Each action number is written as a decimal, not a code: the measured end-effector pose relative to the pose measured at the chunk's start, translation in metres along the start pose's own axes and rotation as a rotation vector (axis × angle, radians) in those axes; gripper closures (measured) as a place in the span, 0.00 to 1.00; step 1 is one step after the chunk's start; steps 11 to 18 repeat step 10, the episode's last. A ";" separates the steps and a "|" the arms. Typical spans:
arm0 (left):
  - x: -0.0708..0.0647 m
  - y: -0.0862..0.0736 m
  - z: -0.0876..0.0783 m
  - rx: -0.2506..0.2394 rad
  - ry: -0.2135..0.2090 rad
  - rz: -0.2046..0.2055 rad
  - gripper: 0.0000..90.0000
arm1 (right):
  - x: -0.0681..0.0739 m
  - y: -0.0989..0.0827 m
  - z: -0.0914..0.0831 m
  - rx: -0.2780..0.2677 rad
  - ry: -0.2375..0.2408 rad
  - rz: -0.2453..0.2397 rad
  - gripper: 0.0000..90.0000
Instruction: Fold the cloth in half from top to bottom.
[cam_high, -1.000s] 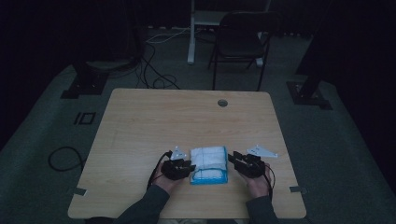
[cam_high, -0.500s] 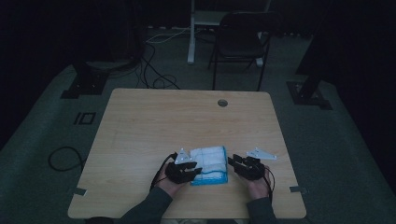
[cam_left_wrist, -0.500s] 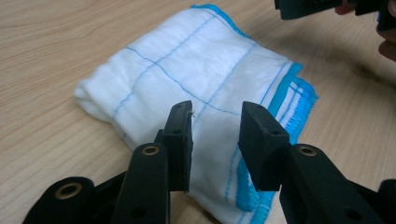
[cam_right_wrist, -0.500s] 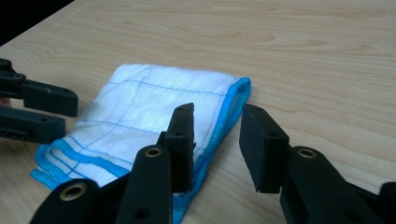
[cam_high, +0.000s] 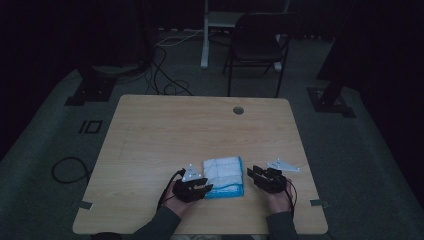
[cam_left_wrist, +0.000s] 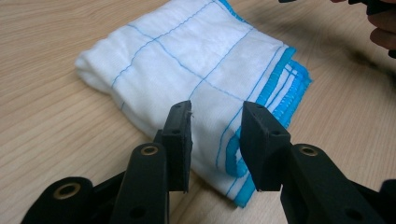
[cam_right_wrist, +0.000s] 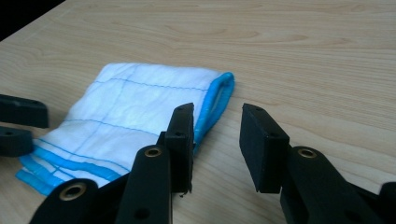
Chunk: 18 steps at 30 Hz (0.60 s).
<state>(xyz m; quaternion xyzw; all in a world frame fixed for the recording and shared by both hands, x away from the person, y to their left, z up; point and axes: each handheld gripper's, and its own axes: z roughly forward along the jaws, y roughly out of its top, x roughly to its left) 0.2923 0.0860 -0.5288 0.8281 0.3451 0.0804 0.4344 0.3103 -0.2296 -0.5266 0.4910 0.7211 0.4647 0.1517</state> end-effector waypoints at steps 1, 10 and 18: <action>0.001 -0.001 -0.002 -0.003 0.003 -0.005 0.71 | -0.001 0.000 0.000 0.002 -0.007 -0.003 0.73; 0.013 -0.015 -0.020 -0.034 0.048 -0.058 0.70 | -0.012 0.000 0.000 0.006 -0.045 0.008 0.73; 0.013 -0.015 -0.020 -0.034 0.048 -0.058 0.70 | -0.012 0.000 0.000 0.006 -0.045 0.008 0.73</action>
